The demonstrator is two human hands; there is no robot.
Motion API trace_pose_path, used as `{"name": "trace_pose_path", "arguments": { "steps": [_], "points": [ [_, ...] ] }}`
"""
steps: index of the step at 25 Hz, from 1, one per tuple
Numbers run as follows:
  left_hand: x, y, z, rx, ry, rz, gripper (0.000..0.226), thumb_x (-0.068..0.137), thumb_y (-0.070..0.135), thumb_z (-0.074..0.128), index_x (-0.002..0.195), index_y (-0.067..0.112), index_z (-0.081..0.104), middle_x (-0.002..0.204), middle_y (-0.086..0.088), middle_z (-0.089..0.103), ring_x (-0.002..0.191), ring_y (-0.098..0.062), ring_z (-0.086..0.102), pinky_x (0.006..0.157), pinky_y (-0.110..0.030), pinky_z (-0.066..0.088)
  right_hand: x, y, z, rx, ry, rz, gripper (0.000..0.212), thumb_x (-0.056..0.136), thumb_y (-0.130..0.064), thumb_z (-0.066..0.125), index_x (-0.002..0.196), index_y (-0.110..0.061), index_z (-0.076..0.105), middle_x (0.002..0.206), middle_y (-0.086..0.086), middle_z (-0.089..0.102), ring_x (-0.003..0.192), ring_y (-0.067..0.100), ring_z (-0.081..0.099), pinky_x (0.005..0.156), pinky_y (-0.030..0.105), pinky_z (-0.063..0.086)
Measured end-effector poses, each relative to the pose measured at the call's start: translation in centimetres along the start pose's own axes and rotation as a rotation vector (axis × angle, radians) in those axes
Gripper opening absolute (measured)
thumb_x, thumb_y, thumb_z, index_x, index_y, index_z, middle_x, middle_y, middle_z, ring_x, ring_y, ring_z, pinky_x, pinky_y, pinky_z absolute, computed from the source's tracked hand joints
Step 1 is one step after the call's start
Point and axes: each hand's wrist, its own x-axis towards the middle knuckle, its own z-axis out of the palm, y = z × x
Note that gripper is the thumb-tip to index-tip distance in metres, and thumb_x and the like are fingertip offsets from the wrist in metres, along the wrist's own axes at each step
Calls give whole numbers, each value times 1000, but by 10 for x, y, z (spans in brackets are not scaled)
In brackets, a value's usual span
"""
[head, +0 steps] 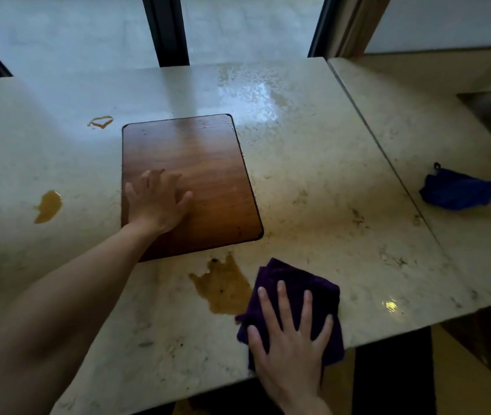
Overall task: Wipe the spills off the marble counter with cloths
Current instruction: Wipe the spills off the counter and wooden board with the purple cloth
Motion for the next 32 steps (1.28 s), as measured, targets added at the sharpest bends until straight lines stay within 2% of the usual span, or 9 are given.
{"name": "trace_pose_path", "arguments": {
  "steps": [3, 8, 11, 14, 19, 22, 25, 29, 32],
  "points": [
    [18, -14, 7, 6, 25, -6, 51, 94, 58, 43, 139, 33, 39, 153, -9, 33, 143, -35, 27, 110, -70, 24, 32, -35, 1, 82, 6, 46, 71, 89, -63, 33, 154, -35, 26, 164, 1, 21, 147, 43, 21, 106, 78, 11],
    [42, -33, 16, 45, 15, 11, 58, 91, 64, 27, 138, 33, 39, 149, -8, 33, 142, -33, 27, 112, -68, 19, 200, -45, -18, 129, 59, 104, 66, 94, -66, 17, 155, -44, 4, 167, -5, 2, 151, 39, -2, 108, 76, 0],
    [46, -38, 20, 36, 23, 6, 56, 91, 65, 29, 137, 35, 40, 151, -5, 30, 145, -30, 24, 116, -67, 14, 335, -49, -42, 93, 143, 11, 64, 93, -65, 23, 154, -44, 17, 165, -5, 14, 150, 39, 5, 108, 77, 0],
    [45, -40, 22, 56, 0, -5, 58, 90, 67, 31, 138, 35, 43, 152, -5, 31, 146, -31, 26, 117, -67, 15, 471, -68, -72, 73, 2, -87, 64, 94, -69, 17, 153, -49, 2, 166, -12, -6, 150, 34, -12, 109, 75, -8],
    [50, -44, 27, 83, -14, -5, 58, 89, 68, 35, 137, 37, 45, 151, -7, 36, 145, -33, 30, 113, -70, 20, 630, -122, -108, 38, -42, -289, 62, 94, -69, 19, 152, -52, 5, 166, -14, -6, 151, 32, -12, 110, 73, -8],
    [53, -46, 31, 96, -6, -14, 57, 89, 67, 37, 138, 38, 43, 151, -7, 35, 145, -33, 28, 113, -71, 20, 655, -161, -109, -23, -62, -452, 59, 94, -69, 19, 150, -55, 6, 165, -15, -3, 151, 31, -9, 111, 71, -6],
    [58, -46, 26, 71, -19, -11, 57, 89, 66, 37, 138, 38, 40, 152, -6, 31, 146, -32, 25, 115, -70, 16, 636, -175, -104, -49, -65, -612, 56, 92, -69, 16, 147, -60, 9, 165, -17, -1, 152, 28, -7, 113, 69, -6],
    [56, -41, 22, 47, -48, -51, 56, 89, 67, 33, 138, 41, 35, 153, -4, 25, 147, -29, 19, 117, -67, 8, 553, -149, -85, -73, -69, -775, 51, 95, -67, 15, 145, -64, 6, 164, -19, -1, 152, 25, -9, 114, 66, -8],
    [60, -40, 20, 66, -24, -50, 55, 90, 66, 33, 138, 39, 38, 151, -4, 28, 145, -29, 22, 117, -66, 10, 468, -122, -72, -69, -76, -819, 51, 96, -65, 13, 146, -62, 3, 164, -20, -2, 152, 24, -8, 115, 65, -6]
  ]
}}
